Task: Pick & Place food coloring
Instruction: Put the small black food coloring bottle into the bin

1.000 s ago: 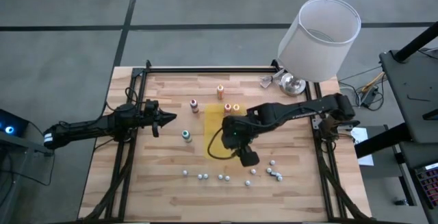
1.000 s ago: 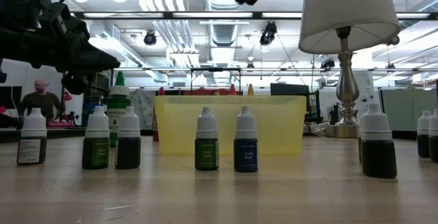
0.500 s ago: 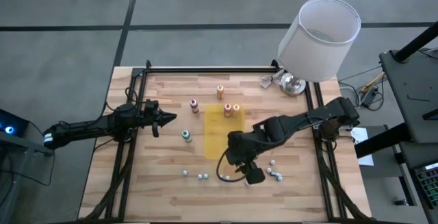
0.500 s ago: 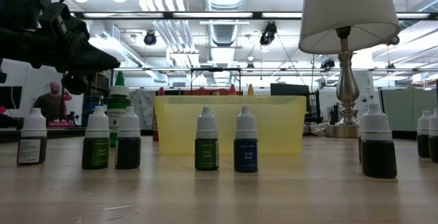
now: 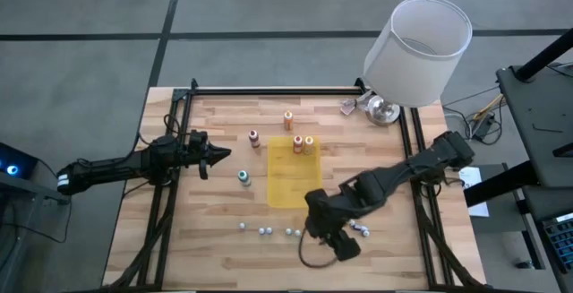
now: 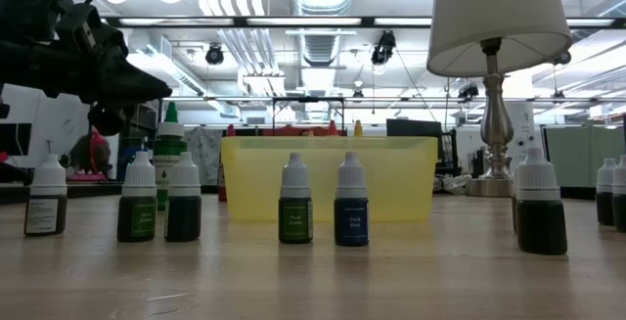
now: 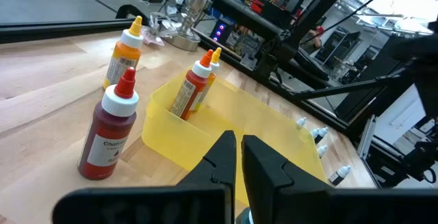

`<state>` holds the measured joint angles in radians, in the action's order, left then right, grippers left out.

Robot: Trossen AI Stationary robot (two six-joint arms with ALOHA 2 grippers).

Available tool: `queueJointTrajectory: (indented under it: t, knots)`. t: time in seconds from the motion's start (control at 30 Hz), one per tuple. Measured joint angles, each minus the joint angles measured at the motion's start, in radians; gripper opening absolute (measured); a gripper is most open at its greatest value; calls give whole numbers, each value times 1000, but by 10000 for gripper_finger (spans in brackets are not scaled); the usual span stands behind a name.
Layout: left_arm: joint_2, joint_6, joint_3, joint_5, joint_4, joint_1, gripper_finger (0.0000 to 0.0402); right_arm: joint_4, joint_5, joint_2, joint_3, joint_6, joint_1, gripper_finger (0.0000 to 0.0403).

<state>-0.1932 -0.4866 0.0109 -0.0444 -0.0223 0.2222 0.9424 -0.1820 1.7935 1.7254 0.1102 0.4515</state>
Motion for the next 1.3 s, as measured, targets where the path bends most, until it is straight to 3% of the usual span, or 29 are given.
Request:
queueJointTrajectory:
  t: [0.27,0.63,0.87,1.3]
  knots:
    - [0,0,0,0,0,0,0,-1,3,-65,-74,10,54,173]
    - [0,0,0,0,0,0,0,-5,84,-176,-225,122,54,173]
    - [0,0,0,0,0,0,0,-3,109,-212,-257,179,-15,173]
    - [0,0,0,0,0,0,0,-3,103,-212,-255,116,-169,173]
